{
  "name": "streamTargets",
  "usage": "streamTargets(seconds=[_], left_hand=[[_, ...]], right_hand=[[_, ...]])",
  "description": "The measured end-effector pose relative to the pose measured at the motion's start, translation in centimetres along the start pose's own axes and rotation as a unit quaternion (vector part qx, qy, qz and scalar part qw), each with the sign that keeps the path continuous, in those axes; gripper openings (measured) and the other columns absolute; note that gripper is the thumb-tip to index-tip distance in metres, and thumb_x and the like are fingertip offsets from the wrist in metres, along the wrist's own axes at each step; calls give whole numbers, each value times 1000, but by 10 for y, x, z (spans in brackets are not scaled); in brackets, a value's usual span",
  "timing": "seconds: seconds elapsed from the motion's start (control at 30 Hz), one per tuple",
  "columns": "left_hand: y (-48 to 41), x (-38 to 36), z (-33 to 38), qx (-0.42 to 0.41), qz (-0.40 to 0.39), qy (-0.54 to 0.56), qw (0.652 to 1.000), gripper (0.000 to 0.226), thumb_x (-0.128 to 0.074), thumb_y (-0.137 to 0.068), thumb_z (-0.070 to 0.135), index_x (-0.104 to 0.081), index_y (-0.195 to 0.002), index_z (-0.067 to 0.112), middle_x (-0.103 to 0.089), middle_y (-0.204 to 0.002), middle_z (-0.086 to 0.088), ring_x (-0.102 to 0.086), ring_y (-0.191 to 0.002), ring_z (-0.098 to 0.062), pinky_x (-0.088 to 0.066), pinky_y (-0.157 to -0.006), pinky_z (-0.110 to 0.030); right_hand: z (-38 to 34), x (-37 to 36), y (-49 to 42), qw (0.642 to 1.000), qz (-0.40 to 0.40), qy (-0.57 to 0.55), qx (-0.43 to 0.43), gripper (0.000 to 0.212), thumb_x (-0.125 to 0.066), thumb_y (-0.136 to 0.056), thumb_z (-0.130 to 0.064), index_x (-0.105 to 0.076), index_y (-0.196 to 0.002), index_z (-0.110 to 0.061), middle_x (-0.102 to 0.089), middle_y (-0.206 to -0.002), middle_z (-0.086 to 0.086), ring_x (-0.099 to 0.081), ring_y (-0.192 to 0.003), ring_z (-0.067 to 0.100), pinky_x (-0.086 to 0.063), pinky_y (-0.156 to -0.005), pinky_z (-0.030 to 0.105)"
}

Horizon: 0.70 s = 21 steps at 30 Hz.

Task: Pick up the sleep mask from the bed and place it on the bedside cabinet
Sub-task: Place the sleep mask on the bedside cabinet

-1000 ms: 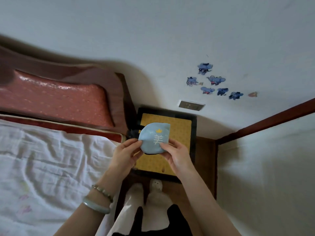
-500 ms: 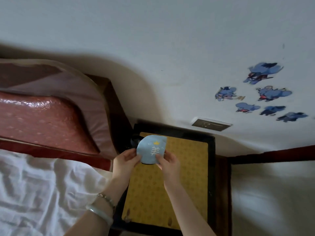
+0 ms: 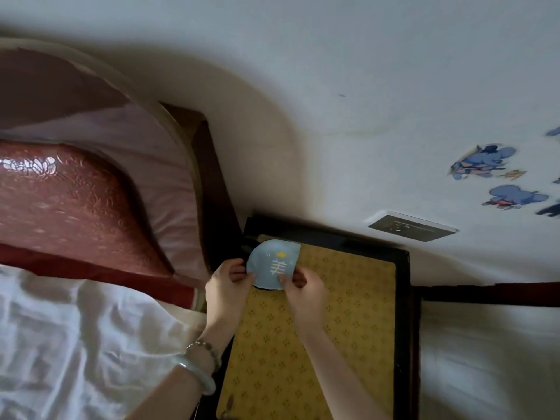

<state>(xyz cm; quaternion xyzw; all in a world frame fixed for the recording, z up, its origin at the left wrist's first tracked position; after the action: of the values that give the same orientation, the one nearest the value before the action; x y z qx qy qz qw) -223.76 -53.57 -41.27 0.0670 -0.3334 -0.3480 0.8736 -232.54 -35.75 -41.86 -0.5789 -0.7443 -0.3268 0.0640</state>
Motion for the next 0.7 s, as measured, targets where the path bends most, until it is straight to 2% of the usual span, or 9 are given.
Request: streamTargets(seconds=[0.07, 0.13, 0.2, 0.27, 0.33, 0.37, 0.43, 0.47, 0.7], left_hand=[[1, 2, 6, -43, -4, -41, 998, 45, -76, -76, 16, -59, -116, 9, -60, -103, -1, -61, -89, -17, -48, -79, -24], [9, 4, 23, -138, 9, -108, 985, 45, -75, -76, 13, -53, -114, 5, -55, -106, -9, -54, -95, -25, -44, -85, -30], [24, 3, 44, -250, 25, -166, 953, 36, -71, -77, 10, -49, -106, 5, -57, -101, -16, -56, -91, -31, -44, -82, -33], [39, -11, 55, -332, -11, -236, 914, 31, -55, -83, 15, -52, -112, 4, -62, -109, -19, -62, -96, -35, -49, -84, -40], [46, -32, 50, -360, -90, -324, 870, 52, -40, -83, 22, -53, -129, 1, -59, -132, -18, -57, -120, -35, -46, -100, -47], [48, -39, 45, -364, -117, -360, 851, 56, -36, -85, 26, -49, -135, 2, -51, -141, -15, -49, -129, -31, -33, -110, -46], [48, -46, 36, -359, -139, -407, 828, 59, -33, -90, 34, -40, -141, 6, -41, -148, -10, -38, -137, -25, -14, -115, -41], [46, -48, 31, -356, -143, -421, 822, 60, -32, -91, 38, -39, -142, 7, -39, -149, -9, -37, -137, -23, -10, -114, -42], [40, -54, 21, -322, -160, -454, 815, 64, -27, -93, 48, -31, -145, 10, -34, -152, -7, -34, -139, -20, -32, -112, -49]], right_hand=[[-2, 4, 3, 999, 2, 49, 18, 39, -66, -85, -32, -57, -119, -16, -58, -106, -3, -58, -96, 14, -45, -77, 16], [-19, 12, 8, 981, 21, 158, 113, 48, -59, -91, -31, -47, -132, -10, -52, -127, 5, -49, -119, 21, -41, -97, 29], [-41, 7, 19, 922, 31, 287, 258, 47, -55, -92, -22, -45, -135, -6, -48, -140, 15, -43, -131, 32, -37, -106, 42], [-45, -6, 27, 872, 0, 358, 333, 48, -44, -95, -22, -40, -140, -7, -39, -148, 17, -34, -137, 35, -28, -112, 48], [-36, -16, 27, 849, -44, 400, 344, 50, -32, -98, -29, -32, -145, -10, -28, -153, 13, -23, -141, 33, -18, -114, 49], [-31, -20, 26, 840, -56, 419, 341, 52, -29, -98, -32, -29, -146, -11, -26, -154, 13, -22, -142, 32, -17, -114, 49], [-23, -24, 21, 830, -67, 447, 326, 53, -25, -99, -34, -27, -147, -12, -26, -154, 11, -23, -142, 30, -21, -115, 51], [-21, -25, 18, 831, -71, 452, 317, 52, -24, -99, -35, -26, -147, -13, -27, -154, 11, -23, -142, 30, -24, -114, 51], [-17, -31, 12, 831, -109, 467, 283, 54, -20, -98, -37, -23, -147, -15, -28, -154, 9, -23, -142, 32, -20, -112, 57]])
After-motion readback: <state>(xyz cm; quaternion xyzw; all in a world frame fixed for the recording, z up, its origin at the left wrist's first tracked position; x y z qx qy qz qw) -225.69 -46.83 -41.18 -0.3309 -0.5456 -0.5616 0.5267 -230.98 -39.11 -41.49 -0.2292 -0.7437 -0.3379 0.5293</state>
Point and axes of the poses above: each hand's wrist, its own y-axis away from the middle knuckle, its own x-axis out of the back of the hand, z = x × y, the point moved 9 cm from there along -y, towards the middle knuckle
